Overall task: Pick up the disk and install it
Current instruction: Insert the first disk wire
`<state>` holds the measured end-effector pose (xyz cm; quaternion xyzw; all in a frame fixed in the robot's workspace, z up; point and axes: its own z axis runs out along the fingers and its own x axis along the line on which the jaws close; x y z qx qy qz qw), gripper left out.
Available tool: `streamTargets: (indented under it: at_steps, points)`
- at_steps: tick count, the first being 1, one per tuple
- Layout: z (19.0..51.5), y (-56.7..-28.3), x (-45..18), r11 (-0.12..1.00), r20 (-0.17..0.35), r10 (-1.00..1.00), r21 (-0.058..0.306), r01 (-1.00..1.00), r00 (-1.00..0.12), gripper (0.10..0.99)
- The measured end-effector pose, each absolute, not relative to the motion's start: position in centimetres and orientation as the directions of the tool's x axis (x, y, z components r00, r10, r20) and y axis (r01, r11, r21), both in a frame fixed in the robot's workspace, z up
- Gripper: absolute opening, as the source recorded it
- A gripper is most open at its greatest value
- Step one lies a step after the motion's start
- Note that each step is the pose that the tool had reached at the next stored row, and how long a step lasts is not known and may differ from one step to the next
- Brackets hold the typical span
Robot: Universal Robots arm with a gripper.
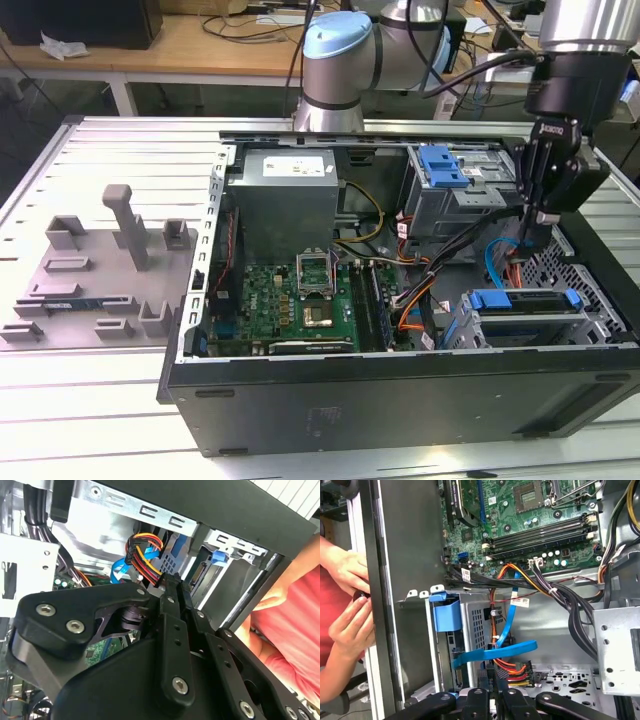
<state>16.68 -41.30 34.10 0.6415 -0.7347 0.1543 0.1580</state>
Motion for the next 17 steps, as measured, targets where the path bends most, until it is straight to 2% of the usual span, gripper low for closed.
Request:
streamTargets:
  at_steps: [7, 14, 17]
  points:
    - [35.2, -42.8, 16.7, 0.130, 0.393, -0.911, -0.019, -0.991, -0.127, 0.165]
    - [35.2, -45.5, 16.7, 0.131, 0.385, -0.914, -0.018, -0.991, -0.127, 0.165]
    - [35.2, -46.2, 16.7, 0.132, 0.305, -0.944, -0.006, -0.991, -0.127, 0.165]
